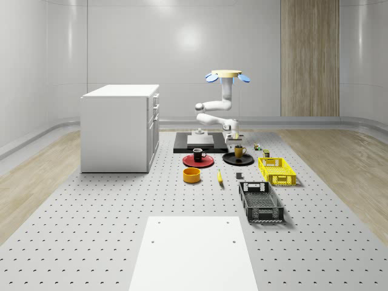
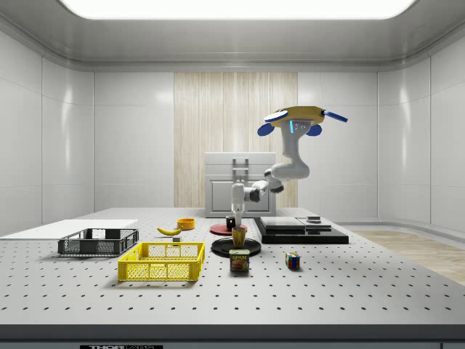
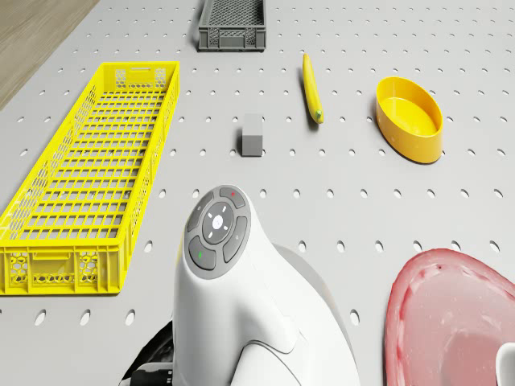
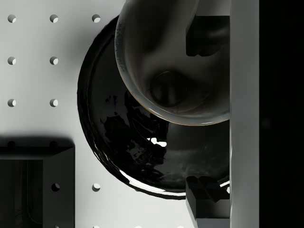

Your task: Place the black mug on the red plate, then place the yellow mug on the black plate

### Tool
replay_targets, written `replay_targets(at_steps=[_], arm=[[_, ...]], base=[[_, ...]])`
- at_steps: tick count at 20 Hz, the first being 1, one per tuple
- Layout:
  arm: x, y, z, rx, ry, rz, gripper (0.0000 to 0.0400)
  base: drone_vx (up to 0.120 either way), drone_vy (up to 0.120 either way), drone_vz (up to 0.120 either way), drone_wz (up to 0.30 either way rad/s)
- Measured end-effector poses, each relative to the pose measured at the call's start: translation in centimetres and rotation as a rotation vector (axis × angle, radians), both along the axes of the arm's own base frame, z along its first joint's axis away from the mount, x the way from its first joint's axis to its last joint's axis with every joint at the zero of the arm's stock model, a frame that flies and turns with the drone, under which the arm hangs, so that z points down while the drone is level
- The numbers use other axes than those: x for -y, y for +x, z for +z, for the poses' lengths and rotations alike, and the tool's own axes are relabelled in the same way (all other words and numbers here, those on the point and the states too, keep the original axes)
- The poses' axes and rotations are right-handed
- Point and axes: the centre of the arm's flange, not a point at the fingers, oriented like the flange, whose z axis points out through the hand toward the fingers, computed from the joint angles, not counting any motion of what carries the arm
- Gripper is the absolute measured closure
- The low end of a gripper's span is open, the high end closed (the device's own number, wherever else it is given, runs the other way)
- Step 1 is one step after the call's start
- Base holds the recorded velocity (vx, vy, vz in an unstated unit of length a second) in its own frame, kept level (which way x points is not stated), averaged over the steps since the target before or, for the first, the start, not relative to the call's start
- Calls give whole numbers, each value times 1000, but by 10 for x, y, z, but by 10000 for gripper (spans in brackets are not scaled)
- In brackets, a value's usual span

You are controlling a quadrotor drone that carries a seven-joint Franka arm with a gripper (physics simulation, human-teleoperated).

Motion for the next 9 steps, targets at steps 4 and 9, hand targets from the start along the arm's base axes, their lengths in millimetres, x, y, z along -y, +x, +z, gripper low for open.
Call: replay_targets(at_steps=[4, 9], arm=[[0, 0, -13, 0, 0, 0, 7], [0, 0, -20, 0, 0, 0, 2]], base=[[0, 0, 0, 0], [0, 0, 0, 0]])
